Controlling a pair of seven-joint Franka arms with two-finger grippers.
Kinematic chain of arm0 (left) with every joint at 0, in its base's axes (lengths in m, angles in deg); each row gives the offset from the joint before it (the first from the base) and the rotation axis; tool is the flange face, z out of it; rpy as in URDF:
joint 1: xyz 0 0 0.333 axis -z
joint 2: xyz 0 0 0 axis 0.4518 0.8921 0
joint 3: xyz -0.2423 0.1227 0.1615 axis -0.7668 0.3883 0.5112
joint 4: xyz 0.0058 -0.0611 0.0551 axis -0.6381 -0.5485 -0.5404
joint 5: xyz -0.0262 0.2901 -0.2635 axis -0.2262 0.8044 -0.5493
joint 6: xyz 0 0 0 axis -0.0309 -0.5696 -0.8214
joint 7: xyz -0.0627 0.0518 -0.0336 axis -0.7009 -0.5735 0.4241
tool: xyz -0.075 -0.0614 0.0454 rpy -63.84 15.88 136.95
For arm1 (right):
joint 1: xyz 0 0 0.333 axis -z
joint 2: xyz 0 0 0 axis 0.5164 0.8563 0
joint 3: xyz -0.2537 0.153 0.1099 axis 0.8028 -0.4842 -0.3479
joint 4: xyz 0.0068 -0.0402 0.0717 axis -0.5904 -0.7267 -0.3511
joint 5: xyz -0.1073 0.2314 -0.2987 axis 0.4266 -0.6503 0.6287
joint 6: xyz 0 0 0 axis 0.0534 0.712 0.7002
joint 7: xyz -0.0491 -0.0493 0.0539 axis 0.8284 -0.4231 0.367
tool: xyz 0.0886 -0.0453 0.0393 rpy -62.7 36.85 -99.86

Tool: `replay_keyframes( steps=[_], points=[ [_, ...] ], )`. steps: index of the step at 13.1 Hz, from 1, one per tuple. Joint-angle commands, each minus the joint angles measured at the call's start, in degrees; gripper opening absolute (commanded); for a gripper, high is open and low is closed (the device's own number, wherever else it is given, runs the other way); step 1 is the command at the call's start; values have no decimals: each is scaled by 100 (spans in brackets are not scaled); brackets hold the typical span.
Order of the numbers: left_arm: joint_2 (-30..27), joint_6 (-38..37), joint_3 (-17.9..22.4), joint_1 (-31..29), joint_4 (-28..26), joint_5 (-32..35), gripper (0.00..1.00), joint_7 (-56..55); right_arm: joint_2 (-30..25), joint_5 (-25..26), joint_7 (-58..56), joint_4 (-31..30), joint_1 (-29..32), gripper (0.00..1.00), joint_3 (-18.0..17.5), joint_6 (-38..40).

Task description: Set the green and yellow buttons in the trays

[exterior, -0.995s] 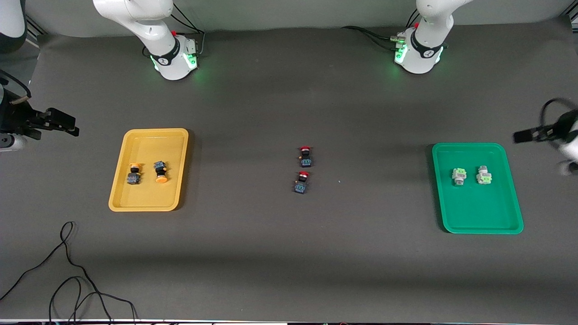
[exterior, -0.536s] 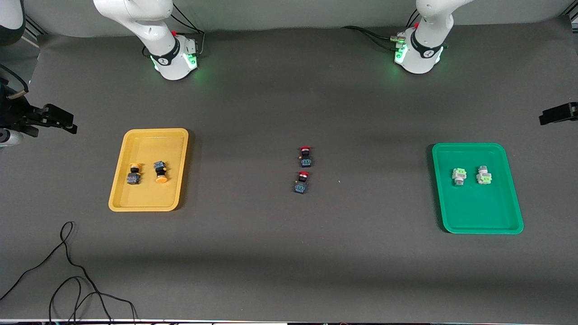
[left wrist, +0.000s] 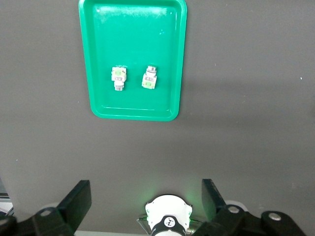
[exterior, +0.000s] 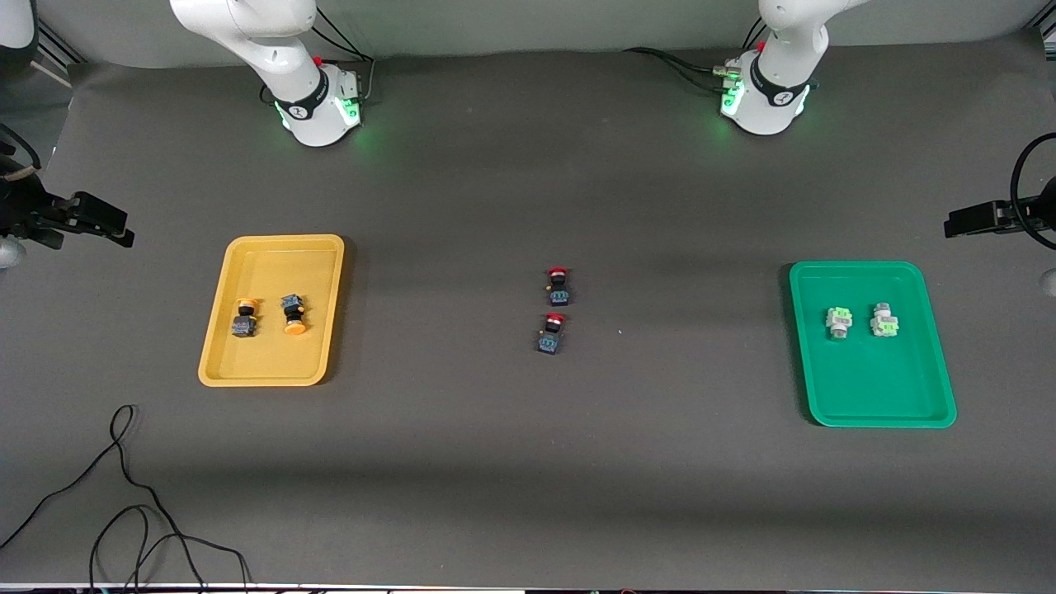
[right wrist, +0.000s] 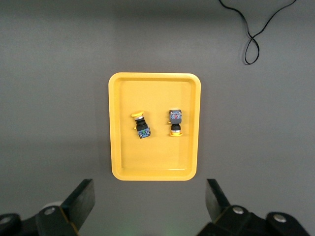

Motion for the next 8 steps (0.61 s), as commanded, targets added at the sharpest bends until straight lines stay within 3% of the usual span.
replay_keyframes(
  steps=[1, 2, 4, 5, 8],
  points=[
    [-131, -147, 304, 379, 29, -4, 100, -27, -19, 56, 122, 46, -102, 100, 67, -2],
    [-193, -121, 889, 826, -33, -39, 100, 42, -19, 56, 113, 37, -102, 100, 67, 24],
    [-360, -69, 2635, 2448, -94, -231, 99, 78, -27, 30, 122, 46, -102, 100, 84, 156],
    [-517, 97, 3053, 2813, -374, -406, 99, 96, -36, -14, 131, 46, -102, 100, 102, 217],
    [-1781, 1518, 3075, 2720, -2339, -443, 99, 358, -54, -296, 122, 46, -85, 100, 146, 227]
  ],
)
